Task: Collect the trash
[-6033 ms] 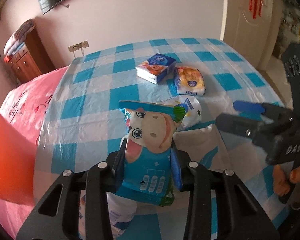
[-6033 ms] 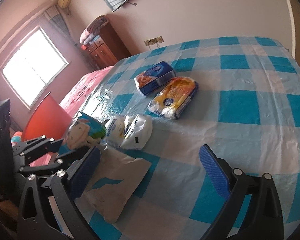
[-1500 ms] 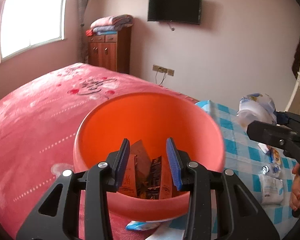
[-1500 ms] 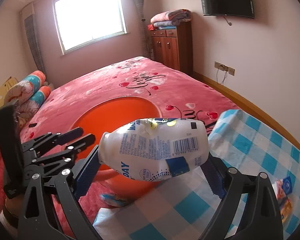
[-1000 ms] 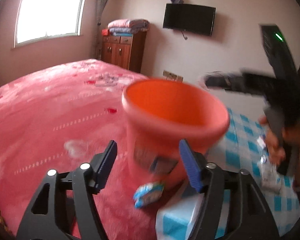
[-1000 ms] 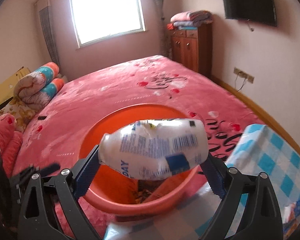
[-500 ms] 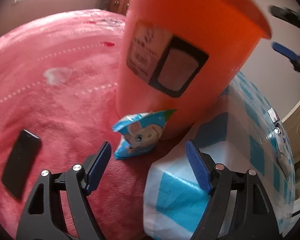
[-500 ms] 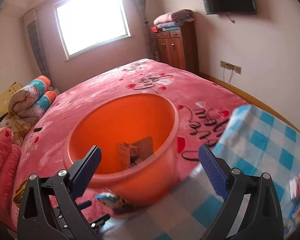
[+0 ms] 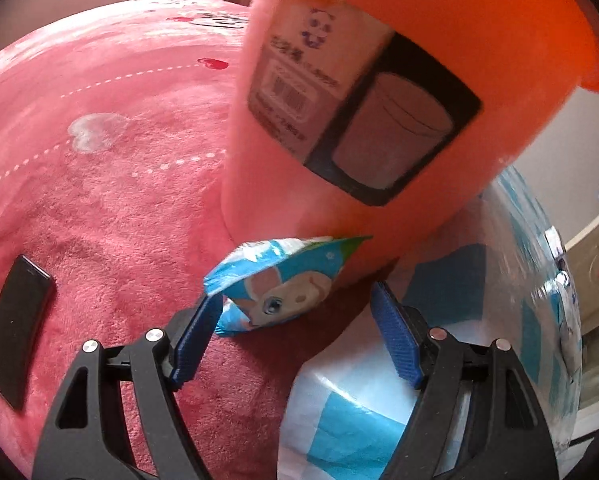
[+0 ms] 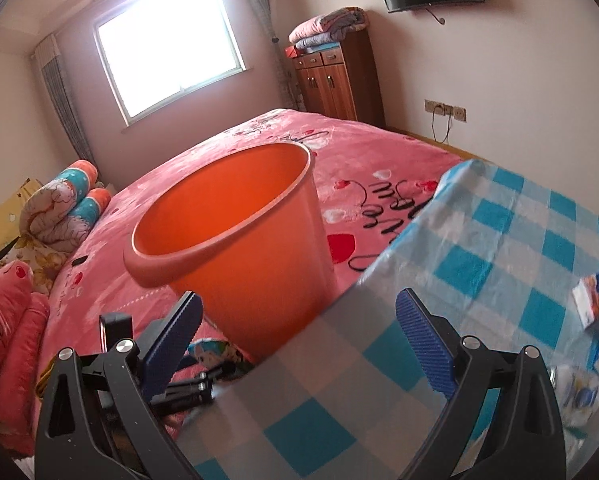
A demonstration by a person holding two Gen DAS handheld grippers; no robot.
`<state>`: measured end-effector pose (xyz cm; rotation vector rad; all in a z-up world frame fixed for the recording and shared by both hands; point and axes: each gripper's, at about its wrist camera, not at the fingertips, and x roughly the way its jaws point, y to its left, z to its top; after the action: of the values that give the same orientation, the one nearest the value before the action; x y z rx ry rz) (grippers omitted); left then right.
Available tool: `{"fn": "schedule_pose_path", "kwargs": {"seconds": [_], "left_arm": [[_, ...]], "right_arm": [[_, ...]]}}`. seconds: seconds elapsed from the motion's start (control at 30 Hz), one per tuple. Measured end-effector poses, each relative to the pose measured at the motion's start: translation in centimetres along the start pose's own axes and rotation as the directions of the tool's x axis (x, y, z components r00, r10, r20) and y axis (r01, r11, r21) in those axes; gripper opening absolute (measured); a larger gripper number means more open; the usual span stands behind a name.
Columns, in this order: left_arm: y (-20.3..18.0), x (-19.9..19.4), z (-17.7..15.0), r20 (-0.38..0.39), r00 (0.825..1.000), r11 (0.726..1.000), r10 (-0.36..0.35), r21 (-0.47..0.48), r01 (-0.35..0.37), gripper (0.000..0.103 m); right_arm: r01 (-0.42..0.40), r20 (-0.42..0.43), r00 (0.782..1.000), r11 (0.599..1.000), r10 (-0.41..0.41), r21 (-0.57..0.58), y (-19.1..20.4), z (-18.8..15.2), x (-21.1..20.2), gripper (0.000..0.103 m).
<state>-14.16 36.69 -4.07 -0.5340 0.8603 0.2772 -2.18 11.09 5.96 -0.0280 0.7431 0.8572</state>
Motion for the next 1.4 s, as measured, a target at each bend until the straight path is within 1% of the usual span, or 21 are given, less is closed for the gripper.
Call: {"fn": "schedule_pose_path", "kwargs": {"seconds": [0.1, 0.17, 0.2, 0.27, 0.4, 0.53, 0.63, 0.87, 1.07, 1.13, 1.27, 1.37, 1.4], "left_arm": [[0.4, 0.2, 0.1, -0.004, 1.0, 1.0, 0.001, -0.018, -0.001, 0.071], [0.5, 0.7, 0.1, -0.017, 1.0, 1.0, 0.005, -0.02, -0.005, 0.063], [0.6, 0.9, 0.1, -0.022, 1.0, 1.0, 0.008, -0.024, -0.008, 0.062], [0.7, 1.4, 0.1, -0.031, 1.0, 1.0, 0.002, -0.031, -0.003, 0.055], [0.6, 1.5, 0.0, -0.033, 0.999, 0.999, 0.012, -0.03, -0.013, 0.05], [1.1, 1.5, 0.0, -0.03, 0.999, 0.999, 0.017, -0.035, -0.018, 0.041], [1.4, 1.1, -0.2, -0.026, 1.0, 0.999, 0.009, -0.043, -0.01, 0.039], [1.8, -0.7, -0.5, -0.006, 1.0, 0.999, 0.027, -0.041, -0.027, 0.036], [2.8, -5.2, -0.2, 0.058, 0.995, 0.997, 0.076, -0.034, -0.074, 0.036], [3.1, -7.5, 0.4, 0.099, 0.99, 0.995, 0.1, -0.026, -0.097, 0.036], [3.1, -12.0, 2.3, 0.196, 0.972, 0.991, 0.132, -0.006, -0.133, 0.036], [1.5, -16.2, 4.6, 0.293, 0.945, 0.986, 0.145, 0.033, -0.162, 0.036], [1.0, -17.1, 5.2, 0.312, 0.939, 0.985, 0.145, 0.045, -0.167, 0.036]], "right_arm": [[0.002, -0.018, 1.0, 1.0, -0.002, 0.028, -0.7, -1.1, 0.0, 0.096], [0.01, -0.031, 0.999, 0.999, -0.009, 0.048, -1.3, -1.9, 0.0, 0.096], [0.01, -0.035, 0.999, 0.998, -0.008, 0.057, -1.5, -2.2, 0.0, 0.096], [0.01, -0.042, 0.999, 0.997, -0.007, 0.078, -2.1, -2.7, 0.1, 0.096], [0.018, -0.047, 0.999, 0.995, -0.014, 0.097, -3.0, -3.5, -0.1, 0.096], [0.017, -0.051, 0.999, 0.993, -0.011, 0.119, -3.7, -4.3, -0.2, 0.096], [0.013, -0.06, 0.998, 0.992, -0.006, 0.125, -3.9, -4.8, -0.1, 0.096], [0.009, -0.061, 0.998, 0.993, -0.002, 0.12, -3.8, -5.8, -0.6, 0.096], [0.001, -0.049, 0.999, 0.99, 0.006, 0.143, -4.5, -6.1, -1.4, 0.096], [-0.002, -0.045, 0.999, 0.989, 0.009, 0.147, -4.7, -6.2, -1.6, 0.096], [-0.004, -0.037, 0.999, 0.988, 0.01, 0.153, -5.1, -6.5, -2.1, 0.096], [-0.008, -0.027, 1.0, 0.987, 0.013, 0.163, -5.4, -6.8, -2.6, 0.096], [-0.009, -0.023, 1.0, 0.986, 0.013, 0.166, -5.5, -6.9, -2.8, 0.096]]}}
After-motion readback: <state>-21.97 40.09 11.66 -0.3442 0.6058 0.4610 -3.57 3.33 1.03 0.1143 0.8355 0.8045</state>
